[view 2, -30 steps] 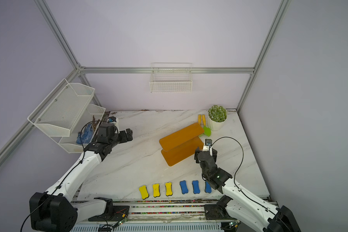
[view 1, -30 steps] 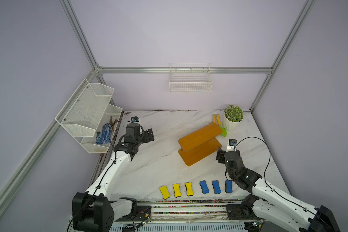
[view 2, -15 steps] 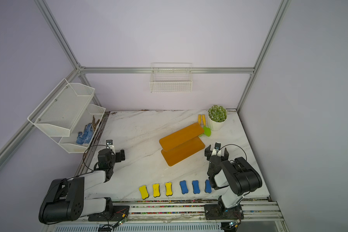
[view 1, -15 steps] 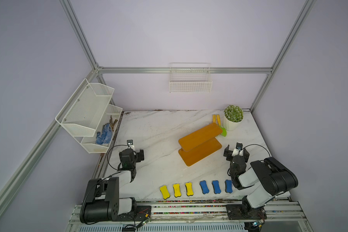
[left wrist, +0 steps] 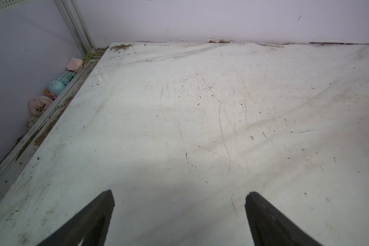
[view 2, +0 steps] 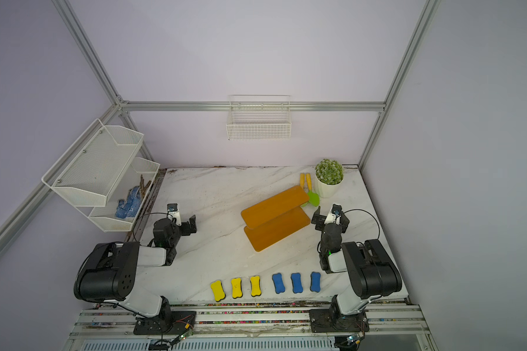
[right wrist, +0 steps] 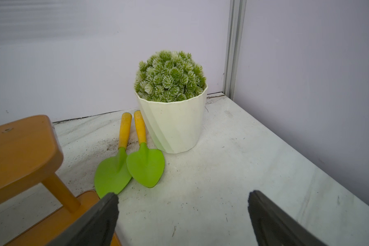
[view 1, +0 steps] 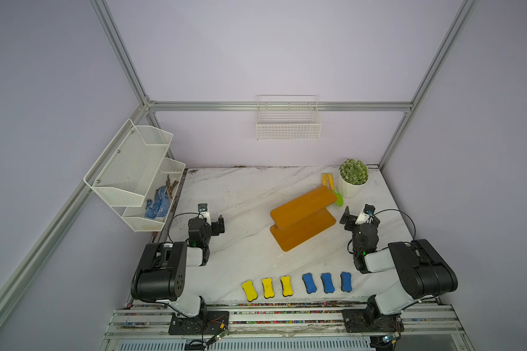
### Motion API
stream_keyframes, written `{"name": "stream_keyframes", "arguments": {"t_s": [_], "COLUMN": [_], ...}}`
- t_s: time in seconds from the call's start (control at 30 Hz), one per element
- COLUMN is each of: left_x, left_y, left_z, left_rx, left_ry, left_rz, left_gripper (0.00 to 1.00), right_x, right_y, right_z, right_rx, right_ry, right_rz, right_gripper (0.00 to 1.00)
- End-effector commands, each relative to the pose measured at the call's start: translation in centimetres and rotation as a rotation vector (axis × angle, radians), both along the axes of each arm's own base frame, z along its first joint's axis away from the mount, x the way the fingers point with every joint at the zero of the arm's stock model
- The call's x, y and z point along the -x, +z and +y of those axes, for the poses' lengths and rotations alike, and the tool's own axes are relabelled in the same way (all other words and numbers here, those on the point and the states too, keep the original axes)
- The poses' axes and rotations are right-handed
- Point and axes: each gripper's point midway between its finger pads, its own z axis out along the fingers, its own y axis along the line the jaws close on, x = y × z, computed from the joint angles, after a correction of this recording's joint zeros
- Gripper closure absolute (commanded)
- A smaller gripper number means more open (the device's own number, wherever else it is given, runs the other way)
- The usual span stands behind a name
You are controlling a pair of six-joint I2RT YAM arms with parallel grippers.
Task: Remove the whiteboard erasers from the shelf
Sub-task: Reset both arms
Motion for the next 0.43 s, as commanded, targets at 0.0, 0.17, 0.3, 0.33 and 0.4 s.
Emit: {"name": "stream_keyframes", "arguments": {"t_s": [0.0, 0.17, 0.3, 0.33, 0.4], "left_x": [-0.9, -0.9, -0.8, -0.7, -0.6], "left_y": [2.2, 2.1, 2.2, 2.3, 2.3], "left_z": [0.5, 0.5, 0.5, 0.5, 0.5], "left_rx": [-0.029, -0.028, -0.029, -0.029, -0.030], "left_ry": [0.021, 0.021, 0.021, 0.021, 0.022], "left_rz": [-0.082, -0.083, -0.084, -0.088, -0.088], "left_gripper": [0.00, 0.00, 0.00, 0.00, 0.00], "right_x": [0.1, -1.4, -1.5, -1.5, -1.0], "right_y": [0.3, -0.4, -0.4, -0.4, -0.1], "right_z": [-0.1, 3.0, 3.0, 2.9, 2.7], "right_rx": [-0.010, 0.033, 0.024, 0.021, 0.025], "right_ry": [-0.017, 0.178, 0.178, 0.178, 0.171], "right_rz": [-0.015, 0.048, 0.052, 0.050, 0.033], "right_gripper": [0.00, 0.00, 0.00, 0.00, 0.00]}}
